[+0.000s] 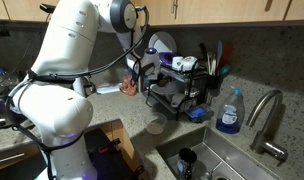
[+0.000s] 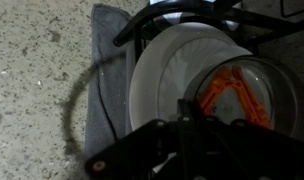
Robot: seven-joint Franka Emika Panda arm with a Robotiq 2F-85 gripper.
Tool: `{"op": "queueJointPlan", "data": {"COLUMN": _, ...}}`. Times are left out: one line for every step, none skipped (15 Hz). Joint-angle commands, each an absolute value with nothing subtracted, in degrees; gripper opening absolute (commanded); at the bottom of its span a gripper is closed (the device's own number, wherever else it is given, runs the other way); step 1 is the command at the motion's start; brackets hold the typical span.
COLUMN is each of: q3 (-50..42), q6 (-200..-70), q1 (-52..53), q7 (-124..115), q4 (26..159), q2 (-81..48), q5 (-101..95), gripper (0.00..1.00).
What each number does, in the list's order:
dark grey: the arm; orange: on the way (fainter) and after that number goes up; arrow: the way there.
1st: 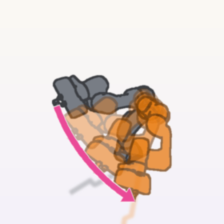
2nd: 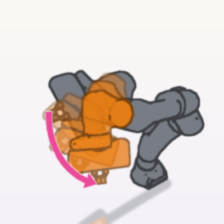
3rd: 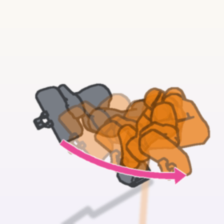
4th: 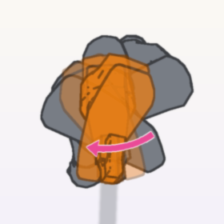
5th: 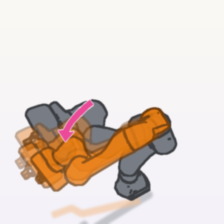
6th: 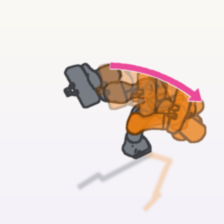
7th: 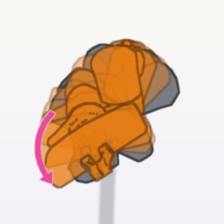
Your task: Get the black bowl and put it on top of the white bowl on the lower level of the plate dryer
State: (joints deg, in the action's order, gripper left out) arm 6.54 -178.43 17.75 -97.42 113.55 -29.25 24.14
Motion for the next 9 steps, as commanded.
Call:
{"op": "queueJointPlan", "data": {"q3": 6.69, "q6": -180.42, "q1": 18.04, "q7": -98.82, "q4": 111.68, "q2": -30.65, "q5": 25.48, "gripper": 0.01}}
{"op": "queueJointPlan", "data": {"q3": 6.63, "q6": -180.32, "q1": 18.10, "q7": -98.83, "q4": 111.55, "q2": -30.75, "q5": 25.49, "gripper": 0.01}}
{"op": "queueJointPlan", "data": {"q3": 6.64, "q6": -180.35, "q1": 18.13, "q7": -98.79, "q4": 111.67, "q2": -30.64, "q5": 25.48, "gripper": 0.01}}
{"op": "queueJointPlan", "data": {"q3": 6.52, "q6": -180.35, "q1": 18.25, "q7": -98.86, "q4": 111.78, "q2": -30.47, "q5": 25.49, "gripper": 0.01}}
{"op": "queueJointPlan", "data": {"q3": 6.30, "q6": -180.36, "q1": 18.43, "q7": -98.96, "q4": 111.97, "q2": -30.17, "q5": 25.45, "gripper": 0.01}}
{"op": "queueJointPlan", "data": {"q3": 6.19, "q6": -180.29, "q1": 18.51, "q7": -99.01, "q4": 112.08, "q2": -30.00, "q5": 25.44, "gripper": 0.01}}
{"op": "queueJointPlan", "data": {"q3": 6.16, "q6": -180.17, "q1": 18.53, "q7": -99.04, "q4": 112.13, "q2": -29.88, "q5": 25.44, "gripper": 0.01}}
{"op": "queueJointPlan", "data": {"q3": 6.09, "q6": -180.20, "q1": 18.61, "q7": -99.05, "q4": 112.27, "q2": -29.75, "q5": 25.41, "gripper": 0.01}}
{"op": "queueJointPlan", "data": {"q3": 5.98, "q6": -180.11, "q1": 18.72, "q7": -99.12, "q4": 112.47, "q2": -29.52, "q5": 25.40, "gripper": 0.01}}
